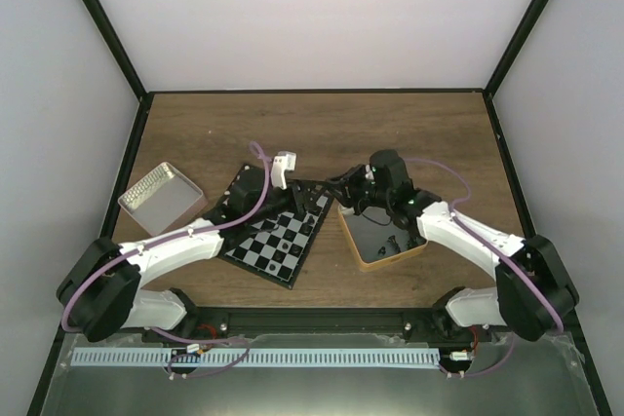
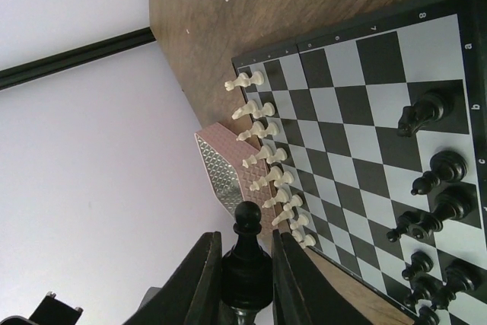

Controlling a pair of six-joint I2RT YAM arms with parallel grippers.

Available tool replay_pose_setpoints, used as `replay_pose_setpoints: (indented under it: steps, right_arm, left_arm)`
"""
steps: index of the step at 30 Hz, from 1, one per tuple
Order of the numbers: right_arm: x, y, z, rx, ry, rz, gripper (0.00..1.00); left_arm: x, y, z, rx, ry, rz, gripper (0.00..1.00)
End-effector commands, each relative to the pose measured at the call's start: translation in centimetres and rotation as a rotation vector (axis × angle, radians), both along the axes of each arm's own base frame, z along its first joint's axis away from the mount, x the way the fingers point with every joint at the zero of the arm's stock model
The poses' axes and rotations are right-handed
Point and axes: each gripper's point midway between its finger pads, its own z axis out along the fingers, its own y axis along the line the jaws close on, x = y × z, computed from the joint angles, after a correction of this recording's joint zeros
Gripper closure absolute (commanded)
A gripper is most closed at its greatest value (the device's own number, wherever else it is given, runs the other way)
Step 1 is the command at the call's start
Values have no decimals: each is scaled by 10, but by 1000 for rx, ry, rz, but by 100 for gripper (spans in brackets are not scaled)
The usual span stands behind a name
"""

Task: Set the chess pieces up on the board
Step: Pick up the chess piece from the storage box.

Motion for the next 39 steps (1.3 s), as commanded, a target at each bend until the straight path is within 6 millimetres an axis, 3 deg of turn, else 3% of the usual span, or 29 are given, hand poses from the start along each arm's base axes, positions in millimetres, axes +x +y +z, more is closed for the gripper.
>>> replay_pose_setpoints:
  steps: [1,7,13,28,35,39]
  right_arm:
    - [12,13,25,39,-57,7,85]
    - [18,24,28,43,-78,34,85]
    - [21,27,32,47,-100,45,85]
    - [19,34,31,7,-126,88,85]
    - [20,36,28,-1,-128,103,85]
    - [19,37,26,-2,-124,111,85]
  left_arm:
    - [2,2,-11,-6,49,36,50]
    - [2,10,-24,33,79,66,50]
    - [0,9,-27,45,79,57,60]
    - [15,11,-4,39,-10,115,61]
    - [14,9,2,23,-37,97,55]
    - [15,9,6,15,-47,103,59]
